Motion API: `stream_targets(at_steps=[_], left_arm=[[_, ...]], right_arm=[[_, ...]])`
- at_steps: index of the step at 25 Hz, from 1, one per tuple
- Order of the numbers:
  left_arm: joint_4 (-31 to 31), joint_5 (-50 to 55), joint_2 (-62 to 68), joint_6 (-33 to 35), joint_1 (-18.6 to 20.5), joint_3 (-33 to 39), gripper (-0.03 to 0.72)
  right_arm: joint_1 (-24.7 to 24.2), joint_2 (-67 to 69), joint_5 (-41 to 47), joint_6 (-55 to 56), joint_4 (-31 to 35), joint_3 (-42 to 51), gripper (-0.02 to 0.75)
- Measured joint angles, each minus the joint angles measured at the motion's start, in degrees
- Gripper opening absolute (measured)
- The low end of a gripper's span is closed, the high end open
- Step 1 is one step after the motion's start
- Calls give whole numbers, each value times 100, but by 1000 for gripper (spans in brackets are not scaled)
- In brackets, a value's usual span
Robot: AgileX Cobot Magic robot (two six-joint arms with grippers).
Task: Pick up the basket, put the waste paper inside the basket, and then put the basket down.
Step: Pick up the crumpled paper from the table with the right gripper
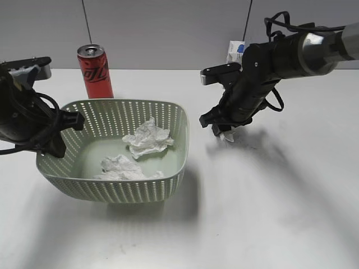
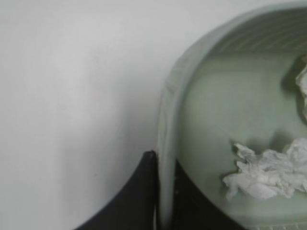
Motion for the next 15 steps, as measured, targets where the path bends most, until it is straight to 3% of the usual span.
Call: stream_targets(at_steps=[3, 5, 9, 15], left_arm=[[-6, 5, 0, 2, 0, 0, -1], [-6, 17, 0, 9, 0, 0, -1], [-31, 60, 0, 6, 0, 0, -1], [-59, 67, 0, 5, 0, 0, -1]], right_arm=[[1, 0, 309, 50, 66, -56, 88], [1, 0, 606, 62, 93, -170, 19], [51, -81, 1348, -284, 255, -340, -2], [502, -1287, 1759, -1423, 1298, -395, -4]])
